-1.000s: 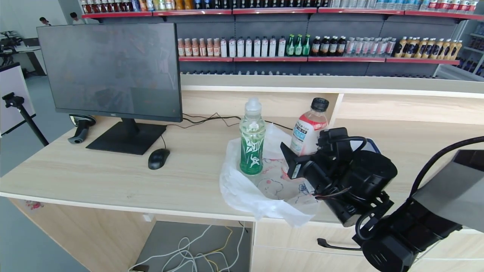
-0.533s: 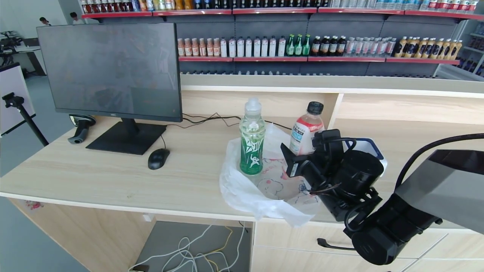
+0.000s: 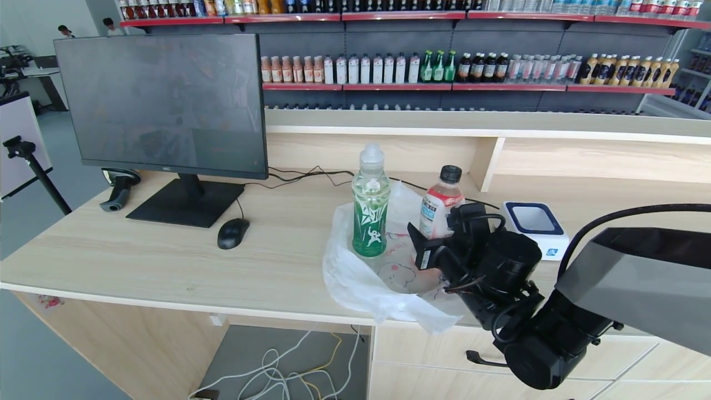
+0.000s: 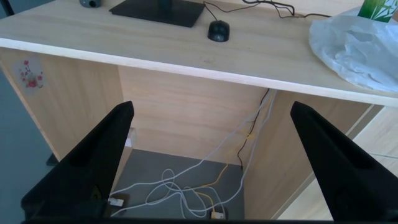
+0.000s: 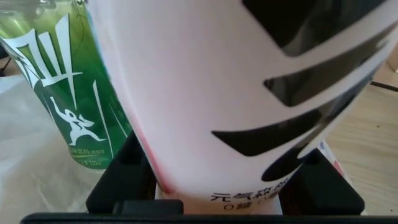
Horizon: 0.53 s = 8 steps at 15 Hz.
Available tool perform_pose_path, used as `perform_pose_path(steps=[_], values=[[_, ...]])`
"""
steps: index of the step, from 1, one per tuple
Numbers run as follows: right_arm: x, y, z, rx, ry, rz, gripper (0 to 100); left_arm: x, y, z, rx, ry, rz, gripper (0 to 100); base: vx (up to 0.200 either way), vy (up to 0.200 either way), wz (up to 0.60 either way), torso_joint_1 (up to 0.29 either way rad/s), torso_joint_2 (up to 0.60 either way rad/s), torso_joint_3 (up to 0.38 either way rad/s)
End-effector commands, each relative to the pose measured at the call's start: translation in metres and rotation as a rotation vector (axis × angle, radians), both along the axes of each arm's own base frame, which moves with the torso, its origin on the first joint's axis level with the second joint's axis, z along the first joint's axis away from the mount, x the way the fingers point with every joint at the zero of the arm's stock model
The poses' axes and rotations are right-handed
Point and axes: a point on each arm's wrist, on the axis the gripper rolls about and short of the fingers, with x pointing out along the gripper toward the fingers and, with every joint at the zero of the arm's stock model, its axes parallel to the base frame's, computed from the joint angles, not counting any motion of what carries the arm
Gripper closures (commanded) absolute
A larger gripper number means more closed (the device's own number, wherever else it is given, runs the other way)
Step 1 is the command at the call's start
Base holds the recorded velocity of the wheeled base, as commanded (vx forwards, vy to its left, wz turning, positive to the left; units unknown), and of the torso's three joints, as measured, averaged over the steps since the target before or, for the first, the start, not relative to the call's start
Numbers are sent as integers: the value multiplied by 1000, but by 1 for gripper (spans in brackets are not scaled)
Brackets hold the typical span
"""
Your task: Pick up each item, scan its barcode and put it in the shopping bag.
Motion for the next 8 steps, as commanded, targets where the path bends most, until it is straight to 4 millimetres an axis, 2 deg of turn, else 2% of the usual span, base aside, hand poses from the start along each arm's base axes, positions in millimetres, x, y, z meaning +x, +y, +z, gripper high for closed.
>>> perform_pose_path(steps=[1, 8], values=[[3, 1, -11, -12, 24, -2, 100, 0, 0, 0, -1, 1, 0, 0, 0, 0, 0, 0, 0, 0], [5, 3, -32, -27, 76, -1, 100, 0, 0, 0, -1, 1, 0, 0, 0, 0, 0, 0, 0, 0]])
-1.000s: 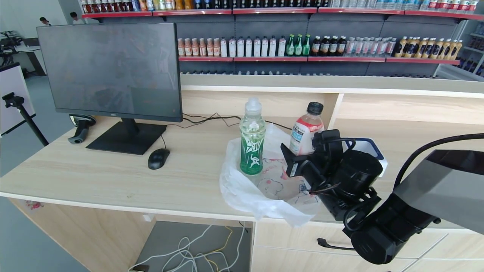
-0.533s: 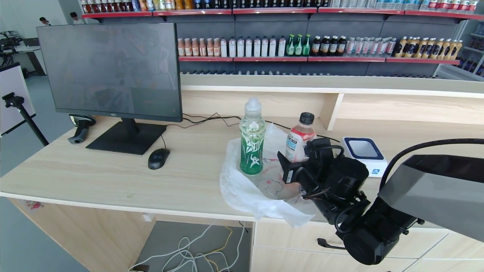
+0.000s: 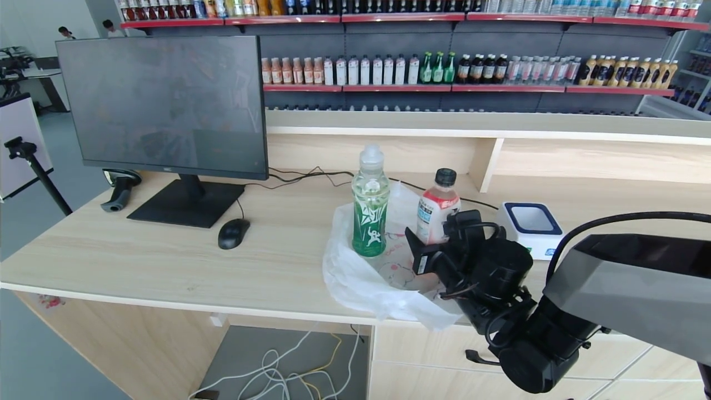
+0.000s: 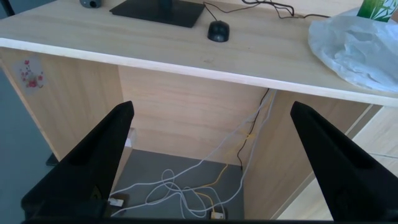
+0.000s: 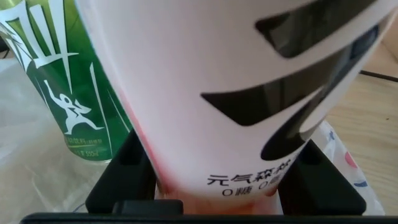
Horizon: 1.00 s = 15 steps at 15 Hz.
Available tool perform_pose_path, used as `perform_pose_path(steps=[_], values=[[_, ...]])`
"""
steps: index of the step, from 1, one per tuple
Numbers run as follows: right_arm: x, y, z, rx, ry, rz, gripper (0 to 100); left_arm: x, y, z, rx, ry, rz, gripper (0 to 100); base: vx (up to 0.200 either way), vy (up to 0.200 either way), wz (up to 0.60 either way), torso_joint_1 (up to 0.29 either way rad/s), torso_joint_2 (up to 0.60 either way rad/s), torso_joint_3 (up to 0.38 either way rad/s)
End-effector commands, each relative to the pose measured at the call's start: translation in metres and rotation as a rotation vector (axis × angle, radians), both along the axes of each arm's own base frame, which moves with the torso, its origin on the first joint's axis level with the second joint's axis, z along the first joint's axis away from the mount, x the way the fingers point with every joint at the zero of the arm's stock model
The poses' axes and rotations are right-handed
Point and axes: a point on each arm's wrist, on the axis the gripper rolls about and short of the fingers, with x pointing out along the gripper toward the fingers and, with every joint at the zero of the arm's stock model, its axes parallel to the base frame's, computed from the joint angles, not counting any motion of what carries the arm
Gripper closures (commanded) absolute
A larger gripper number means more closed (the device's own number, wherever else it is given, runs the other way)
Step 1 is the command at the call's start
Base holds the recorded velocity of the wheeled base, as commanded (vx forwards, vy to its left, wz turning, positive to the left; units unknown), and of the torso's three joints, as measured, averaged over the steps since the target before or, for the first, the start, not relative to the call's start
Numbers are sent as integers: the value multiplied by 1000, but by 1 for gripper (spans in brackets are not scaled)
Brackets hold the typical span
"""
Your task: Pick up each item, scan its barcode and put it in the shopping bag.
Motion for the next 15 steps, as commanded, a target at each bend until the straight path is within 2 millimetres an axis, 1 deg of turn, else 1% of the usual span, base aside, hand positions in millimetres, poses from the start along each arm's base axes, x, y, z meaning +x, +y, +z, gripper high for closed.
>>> perform_pose_path(steps=[1, 5, 6, 11, 14, 15], values=[[1, 1, -14, -19, 40, 0, 100, 0, 0, 0, -1, 1, 0, 0, 0, 0, 0, 0, 0, 0], [-6, 6, -18, -30, 59, 22, 100, 0, 0, 0, -1, 1, 0, 0, 0, 0, 0, 0, 0, 0], [-6, 6, -18, -26, 61, 22, 0, 0, 0, 0, -1, 1, 0, 0, 0, 0, 0, 0, 0, 0], [-7, 5, -15, -11, 60, 22, 0, 0, 0, 0, -1, 1, 0, 0, 0, 0, 0, 0, 0, 0], [-8, 4, -8, -1, 44, 23, 0, 0, 0, 0, -1, 1, 0, 0, 0, 0, 0, 0, 0, 0], [-9, 4, -3, 6, 32, 23, 0, 0, 0, 0, -1, 1, 0, 0, 0, 0, 0, 0, 0, 0]])
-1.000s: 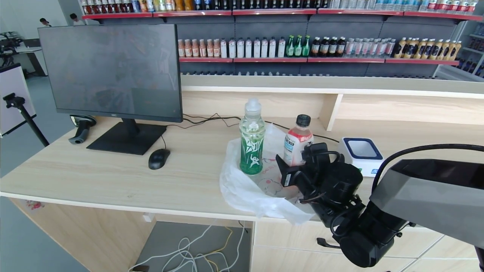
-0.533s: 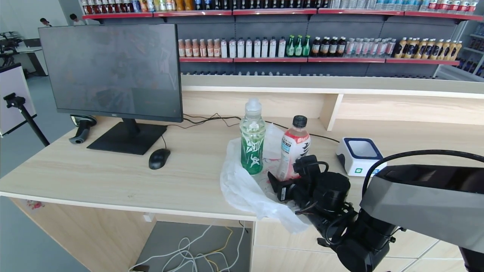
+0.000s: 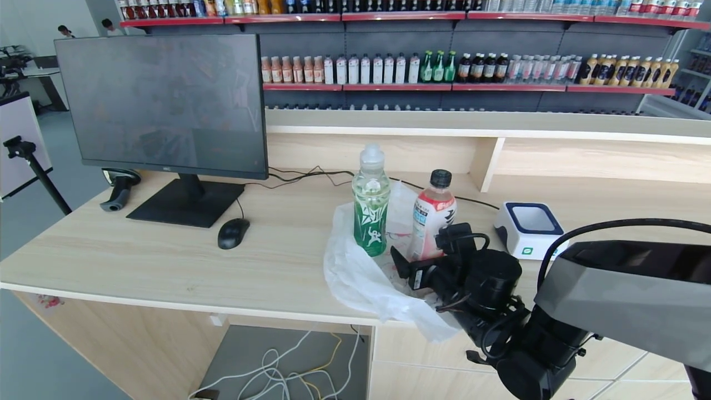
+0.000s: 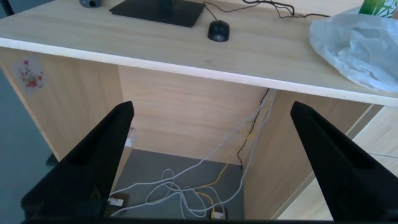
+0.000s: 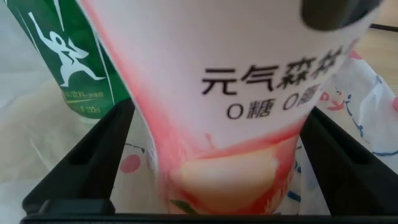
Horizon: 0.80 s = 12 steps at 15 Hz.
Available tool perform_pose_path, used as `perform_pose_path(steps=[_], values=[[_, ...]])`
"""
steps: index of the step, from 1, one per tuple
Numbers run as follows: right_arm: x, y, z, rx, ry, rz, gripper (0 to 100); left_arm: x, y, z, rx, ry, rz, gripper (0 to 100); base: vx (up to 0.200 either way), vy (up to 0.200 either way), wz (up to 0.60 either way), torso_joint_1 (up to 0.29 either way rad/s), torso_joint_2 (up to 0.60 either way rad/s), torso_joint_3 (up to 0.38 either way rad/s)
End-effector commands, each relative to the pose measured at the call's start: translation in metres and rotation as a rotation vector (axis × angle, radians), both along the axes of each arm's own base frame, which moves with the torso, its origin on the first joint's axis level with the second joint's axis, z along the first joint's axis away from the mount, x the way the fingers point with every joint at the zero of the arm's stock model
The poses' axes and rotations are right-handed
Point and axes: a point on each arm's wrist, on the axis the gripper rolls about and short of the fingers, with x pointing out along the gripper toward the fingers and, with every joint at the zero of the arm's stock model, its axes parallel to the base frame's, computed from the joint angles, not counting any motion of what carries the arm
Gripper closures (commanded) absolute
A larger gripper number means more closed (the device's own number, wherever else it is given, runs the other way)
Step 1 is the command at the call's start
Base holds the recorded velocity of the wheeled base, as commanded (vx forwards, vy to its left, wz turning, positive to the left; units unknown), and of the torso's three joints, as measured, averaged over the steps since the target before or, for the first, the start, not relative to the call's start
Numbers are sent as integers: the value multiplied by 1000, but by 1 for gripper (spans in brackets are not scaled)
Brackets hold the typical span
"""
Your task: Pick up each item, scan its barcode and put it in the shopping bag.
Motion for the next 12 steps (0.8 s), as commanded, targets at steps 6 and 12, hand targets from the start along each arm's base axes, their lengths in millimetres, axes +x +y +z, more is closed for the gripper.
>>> perform_pose_path(steps=[6, 12], values=[[-12, -6, 37, 46, -75, 2, 0, 0, 0, 0, 0, 0, 0, 0, 0, 0, 0, 0, 0, 0], [-44, -17, 62, 56, -93, 28, 0, 0, 0, 0, 0, 2, 0, 0, 0, 0, 0, 0, 0, 0]])
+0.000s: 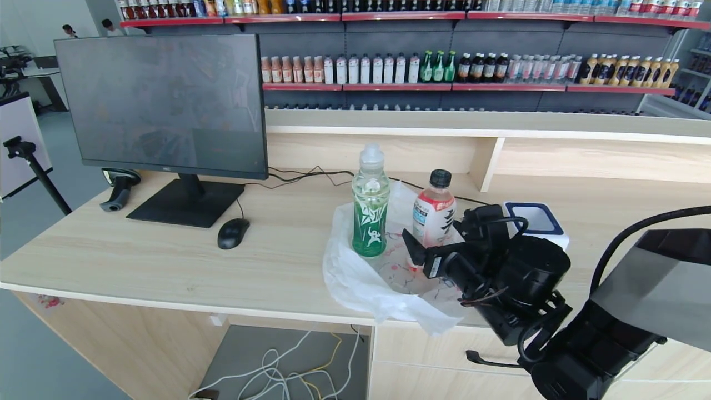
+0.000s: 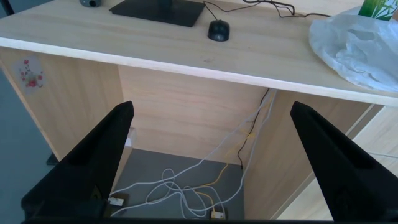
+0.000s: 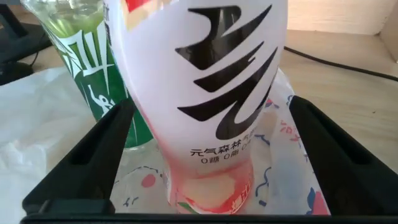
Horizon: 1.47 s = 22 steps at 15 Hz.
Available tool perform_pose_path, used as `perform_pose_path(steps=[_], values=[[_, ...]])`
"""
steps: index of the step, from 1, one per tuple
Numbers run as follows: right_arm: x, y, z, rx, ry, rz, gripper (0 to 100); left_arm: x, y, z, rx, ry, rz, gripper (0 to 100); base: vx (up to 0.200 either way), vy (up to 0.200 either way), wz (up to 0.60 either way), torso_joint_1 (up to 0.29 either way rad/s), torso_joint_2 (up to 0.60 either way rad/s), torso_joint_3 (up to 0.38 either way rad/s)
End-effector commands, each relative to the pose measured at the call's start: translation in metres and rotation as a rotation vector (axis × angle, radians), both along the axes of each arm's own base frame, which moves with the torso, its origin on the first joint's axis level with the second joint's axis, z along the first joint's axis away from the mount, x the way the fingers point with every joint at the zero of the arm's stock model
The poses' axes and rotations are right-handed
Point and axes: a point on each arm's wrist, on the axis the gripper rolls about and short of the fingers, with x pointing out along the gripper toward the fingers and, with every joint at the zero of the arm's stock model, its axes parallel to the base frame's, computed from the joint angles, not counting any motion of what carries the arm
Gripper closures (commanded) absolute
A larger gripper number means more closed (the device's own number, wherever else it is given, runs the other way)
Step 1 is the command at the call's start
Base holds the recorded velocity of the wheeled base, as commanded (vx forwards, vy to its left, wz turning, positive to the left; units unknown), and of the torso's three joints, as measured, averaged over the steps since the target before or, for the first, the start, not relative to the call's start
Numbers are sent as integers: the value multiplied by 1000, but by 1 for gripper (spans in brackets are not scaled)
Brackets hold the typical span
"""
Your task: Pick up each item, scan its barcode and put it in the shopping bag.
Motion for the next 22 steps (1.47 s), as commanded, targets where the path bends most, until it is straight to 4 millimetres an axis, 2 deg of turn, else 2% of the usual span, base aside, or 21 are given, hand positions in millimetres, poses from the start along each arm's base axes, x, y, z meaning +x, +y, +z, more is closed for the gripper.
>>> perform_pose_path(steps=[1, 2, 4, 5, 6, 7, 9, 10, 12, 15, 16, 18, 19, 21, 22], values=[[-22, -6, 21, 19, -29, 24, 0, 0, 0, 0, 0, 1, 0, 0, 0, 0, 0, 0, 0, 0], [-45, -14, 32, 24, -35, 46, 0, 0, 0, 0, 0, 1, 0, 0, 0, 0, 0, 0, 0, 0], [-74, -32, 45, 33, -48, 52, 0, 0, 0, 0, 0, 2, 0, 0, 0, 0, 0, 0, 0, 0], [-104, -55, 56, 43, -70, 51, 0, 0, 0, 0, 0, 2, 0, 0, 0, 0, 0, 0, 0, 0], [-124, -70, 57, 37, -69, 49, 0, 0, 0, 0, 0, 1, 0, 0, 0, 0, 0, 0, 0, 0], [-161, -97, 51, 21, -64, 45, 0, 0, 0, 0, 0, 2, 0, 0, 0, 0, 0, 0, 0, 0], [-187, -121, 79, 143, -224, -22, 0, 0, 0, 0, 0, 2, 0, 0, 0, 0, 0, 0, 0, 0], [-198, -129, 79, 137, -211, -27, 0, 0, 0, 0, 0, 4, 0, 0, 0, 0, 0, 0, 0, 0], [-234, -153, 68, 87, -145, -21, 0, 0, 0, 0, 0, 4, 0, 0, 0, 0, 0, 0, 0, 0], [-295, -191, 11, -139, -38, 188, 0, 0, 0, 0, 0, 2, 0, 0, 0, 0, 0, 0, 0, 0], [-306, -199, 0, -174, 6, 197, 0, 0, 0, 0, 0, 4, 0, 0, 0, 0, 0, 0, 0, 0], [-313, -203, -14, -190, 42, 189, 0, 0, 0, 0, 0, 4, 0, 0, 0, 0, 0, 0, 0, 0], [-313, -202, -15, -182, 45, 211, 0, 0, 0, 0, 0, 4, 0, 0, 0, 0, 0, 0, 0, 0], [-313, -199, -16, -139, 76, 408, 0, 0, 0, 0, 0, 2, 0, 0, 0, 0, 0, 0, 0, 0], [-309, -196, -14, -153, 136, 370, 0, 0, 0, 0, -2, 4, 0, 0, 0, 0, 0, 0, 0, 0]])
